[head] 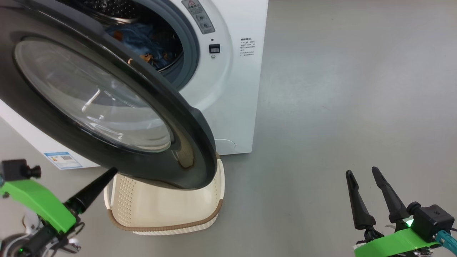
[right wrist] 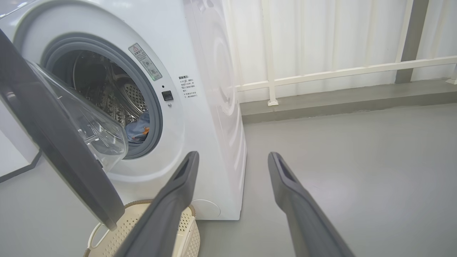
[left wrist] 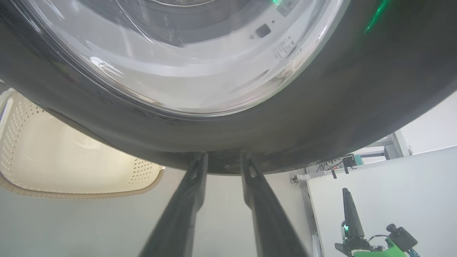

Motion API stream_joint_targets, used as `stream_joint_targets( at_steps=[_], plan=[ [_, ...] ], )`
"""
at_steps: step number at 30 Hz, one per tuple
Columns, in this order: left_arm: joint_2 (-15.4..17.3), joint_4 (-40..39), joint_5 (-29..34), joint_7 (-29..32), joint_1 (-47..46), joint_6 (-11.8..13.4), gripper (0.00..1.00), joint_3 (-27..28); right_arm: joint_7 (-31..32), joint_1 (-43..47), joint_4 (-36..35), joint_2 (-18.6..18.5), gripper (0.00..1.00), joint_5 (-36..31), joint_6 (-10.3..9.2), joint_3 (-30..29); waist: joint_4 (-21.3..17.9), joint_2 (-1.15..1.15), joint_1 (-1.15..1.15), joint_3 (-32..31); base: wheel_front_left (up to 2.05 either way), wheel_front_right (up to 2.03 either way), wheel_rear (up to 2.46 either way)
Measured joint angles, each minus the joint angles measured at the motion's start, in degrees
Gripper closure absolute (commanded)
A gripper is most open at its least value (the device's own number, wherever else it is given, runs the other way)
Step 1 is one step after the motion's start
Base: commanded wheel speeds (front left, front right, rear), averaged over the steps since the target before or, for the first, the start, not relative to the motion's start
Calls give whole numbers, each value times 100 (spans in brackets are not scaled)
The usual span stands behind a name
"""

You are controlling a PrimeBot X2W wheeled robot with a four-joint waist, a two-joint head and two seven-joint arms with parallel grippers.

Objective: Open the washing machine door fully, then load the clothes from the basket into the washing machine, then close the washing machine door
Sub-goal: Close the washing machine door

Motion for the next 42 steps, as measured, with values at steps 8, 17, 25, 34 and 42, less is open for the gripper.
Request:
stream_joint_targets(
  at_steps=[8,17,25,34,42],
  plan=[
    [-104,51,-10,-828,415,0,0,-45,0,4,2,-14,0,0,0,-21,43,0,0,-7,0,0,0],
    [-223,487,698,-2394,648,0,0,-419,-1,4,1,-20,0,0,0,-21,72,0,0,16,0,0,0],
    [-197,924,1667,-4301,664,0,0,-1147,-1,2,14,-33,0,0,0,-19,94,0,0,29,0,0,0],
    [-221,1679,2894,-5377,665,-9,0,-1440,0,2,45,-45,0,0,0,-15,115,0,0,-67,0,0,0],
    [-716,1191,4358,-5395,893,-9,0,-315,-1,4,51,-63,0,0,0,-18,135,0,0,-115,0,0,0]
  ],
)
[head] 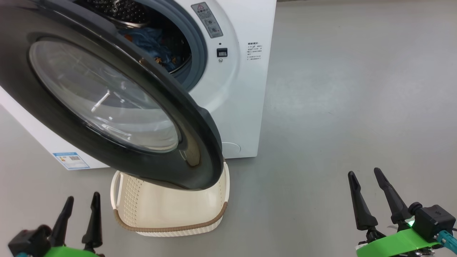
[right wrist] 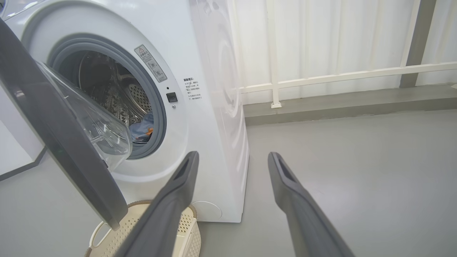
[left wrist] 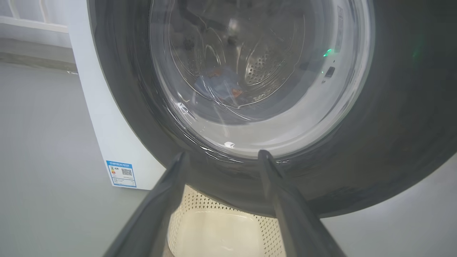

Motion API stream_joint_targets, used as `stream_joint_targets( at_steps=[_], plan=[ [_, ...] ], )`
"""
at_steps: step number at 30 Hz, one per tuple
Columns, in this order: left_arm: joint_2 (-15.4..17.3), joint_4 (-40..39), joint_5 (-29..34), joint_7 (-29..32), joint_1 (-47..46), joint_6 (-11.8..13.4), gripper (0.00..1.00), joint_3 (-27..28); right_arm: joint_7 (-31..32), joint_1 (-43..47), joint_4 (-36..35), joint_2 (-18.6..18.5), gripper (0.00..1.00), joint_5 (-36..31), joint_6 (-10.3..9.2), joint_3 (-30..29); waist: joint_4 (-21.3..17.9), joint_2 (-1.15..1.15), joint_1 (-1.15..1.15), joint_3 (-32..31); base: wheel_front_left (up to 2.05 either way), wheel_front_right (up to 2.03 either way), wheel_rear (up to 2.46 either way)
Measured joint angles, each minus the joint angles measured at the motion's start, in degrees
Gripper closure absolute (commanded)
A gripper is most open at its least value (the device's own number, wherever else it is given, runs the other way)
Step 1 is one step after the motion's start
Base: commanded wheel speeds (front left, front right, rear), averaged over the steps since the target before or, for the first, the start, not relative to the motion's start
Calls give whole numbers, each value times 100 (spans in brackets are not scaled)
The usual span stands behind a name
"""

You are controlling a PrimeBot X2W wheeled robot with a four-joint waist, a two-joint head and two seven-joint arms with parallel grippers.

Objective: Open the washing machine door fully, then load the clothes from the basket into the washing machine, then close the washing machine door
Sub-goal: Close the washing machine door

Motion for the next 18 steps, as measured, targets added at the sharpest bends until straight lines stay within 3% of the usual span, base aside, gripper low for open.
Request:
stream_joint_targets(
  at_steps=[8,18],
  plan=[
    [-388,-369,1080,-7,324,0,0,578,1,4,33,-12,0,0,0,-2,-8,0,0,-64,0,0,0],
    [-645,-461,1535,-7,520,-1,0,838,1,7,52,-15,0,0,0,12,-27,0,0,-105,0,0,0]
  ],
)
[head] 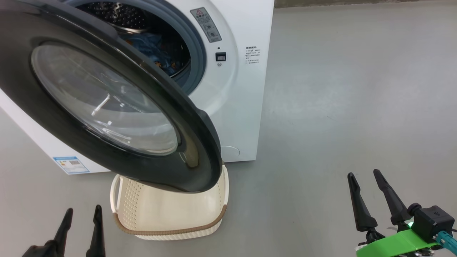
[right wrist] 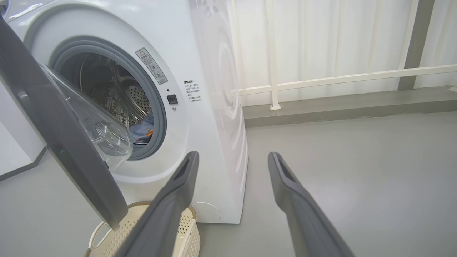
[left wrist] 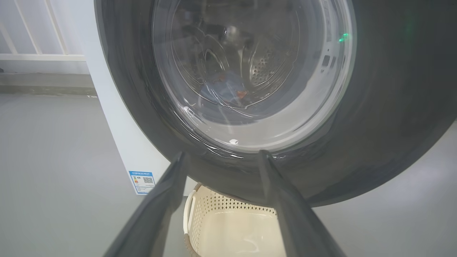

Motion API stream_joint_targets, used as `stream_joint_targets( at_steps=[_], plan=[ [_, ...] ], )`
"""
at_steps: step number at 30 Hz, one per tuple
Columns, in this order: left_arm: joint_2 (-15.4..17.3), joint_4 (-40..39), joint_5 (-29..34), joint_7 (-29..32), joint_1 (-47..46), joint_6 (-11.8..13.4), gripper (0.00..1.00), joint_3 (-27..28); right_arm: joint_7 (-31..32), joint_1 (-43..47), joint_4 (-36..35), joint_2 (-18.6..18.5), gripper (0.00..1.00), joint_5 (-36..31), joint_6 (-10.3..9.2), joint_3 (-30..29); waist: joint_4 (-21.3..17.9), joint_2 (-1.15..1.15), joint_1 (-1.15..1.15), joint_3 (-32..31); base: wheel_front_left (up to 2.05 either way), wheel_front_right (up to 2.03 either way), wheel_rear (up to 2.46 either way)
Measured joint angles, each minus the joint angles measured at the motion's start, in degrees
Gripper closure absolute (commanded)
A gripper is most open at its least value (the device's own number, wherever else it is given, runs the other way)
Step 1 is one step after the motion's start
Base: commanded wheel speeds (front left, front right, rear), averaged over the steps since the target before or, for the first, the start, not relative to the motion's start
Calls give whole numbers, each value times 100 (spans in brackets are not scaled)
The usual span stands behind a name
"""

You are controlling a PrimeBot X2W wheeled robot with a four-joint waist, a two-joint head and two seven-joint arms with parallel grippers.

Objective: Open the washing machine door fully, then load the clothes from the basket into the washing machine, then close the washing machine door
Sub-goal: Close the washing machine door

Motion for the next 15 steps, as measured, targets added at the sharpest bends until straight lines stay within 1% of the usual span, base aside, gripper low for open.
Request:
stream_joint_targets(
  at_steps=[11,12,13,14,15],
  plan=[
    [-12,-33,109,0,68,0,0,2,-1,0,2,-1,0,0,0,-10,13,0,0,50,0,0,0],
    [-12,-33,110,0,68,0,0,-7,-1,0,4,0,5,0,0,-12,20,0,0,51,0,0,0],
    [-12,-35,123,0,68,0,0,-14,0,0,14,0,62,0,0,-9,28,0,0,51,0,0,0],
    [-12,-43,152,0,68,0,0,-20,0,-1,22,-1,90,0,0,5,38,0,0,51,0,0,0],
    [-13,-53,162,0,68,0,0,-23,0,-3,26,-1,100,0,0,36,48,0,0,51,0,0,0]
  ],
)
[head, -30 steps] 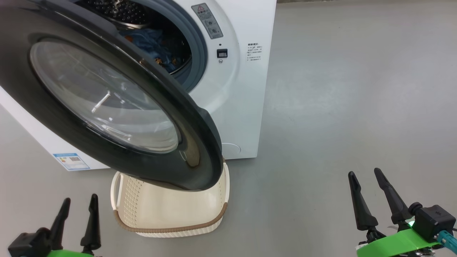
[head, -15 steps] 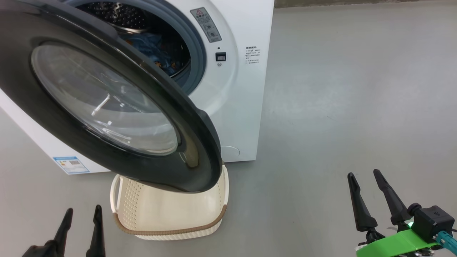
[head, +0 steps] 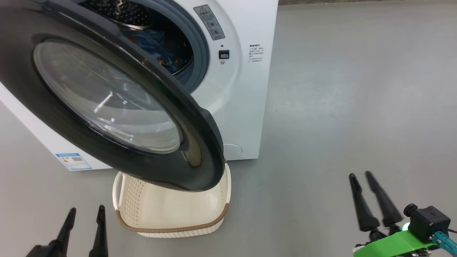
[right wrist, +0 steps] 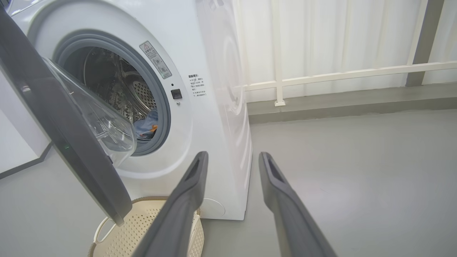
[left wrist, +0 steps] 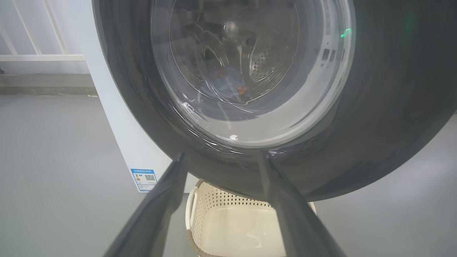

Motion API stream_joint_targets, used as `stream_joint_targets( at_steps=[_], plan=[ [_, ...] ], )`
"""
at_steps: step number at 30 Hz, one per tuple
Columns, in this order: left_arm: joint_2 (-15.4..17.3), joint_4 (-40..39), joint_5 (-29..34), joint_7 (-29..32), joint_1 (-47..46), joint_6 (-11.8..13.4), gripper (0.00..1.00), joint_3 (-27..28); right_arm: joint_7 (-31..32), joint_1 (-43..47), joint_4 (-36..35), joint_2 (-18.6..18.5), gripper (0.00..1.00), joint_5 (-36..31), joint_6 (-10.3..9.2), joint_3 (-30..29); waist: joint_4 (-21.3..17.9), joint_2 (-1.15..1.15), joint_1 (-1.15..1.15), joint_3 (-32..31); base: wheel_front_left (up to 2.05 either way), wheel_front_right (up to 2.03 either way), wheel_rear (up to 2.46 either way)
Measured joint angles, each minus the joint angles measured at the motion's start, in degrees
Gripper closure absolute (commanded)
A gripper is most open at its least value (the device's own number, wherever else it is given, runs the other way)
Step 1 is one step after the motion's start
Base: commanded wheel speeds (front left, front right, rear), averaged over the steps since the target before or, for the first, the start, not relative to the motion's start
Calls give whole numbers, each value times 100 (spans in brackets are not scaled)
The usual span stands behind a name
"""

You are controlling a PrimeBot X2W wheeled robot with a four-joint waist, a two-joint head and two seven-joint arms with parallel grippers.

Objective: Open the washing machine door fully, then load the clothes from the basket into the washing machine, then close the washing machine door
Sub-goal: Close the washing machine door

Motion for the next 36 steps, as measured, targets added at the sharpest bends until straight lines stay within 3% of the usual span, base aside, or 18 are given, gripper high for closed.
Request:
stream_joint_targets(
  at_steps=[10,18,24,36],
  plan=[
    [-122,-56,68,0,-2,-10,0,-75,-1,-623,-230,-30,100,62,0,343,220,0,0,-20,0,0,0],
    [-271,-159,138,-1,-3,-13,0,-168,-2,-1608,-880,-101,100,181,0,1220,590,0,0,-72,0,0,0],
    [-313,-167,140,0,-3,-14,0,-275,-2,-1827,-1088,-123,100,213,1,2093,869,0,0,-83,0,0,0],
    [-447,-170,138,-1,-9,-14,0,-330,-1,-1830,18,-148,100,658,5,3231,1229,0,0,14,0,0,0]
  ],
)
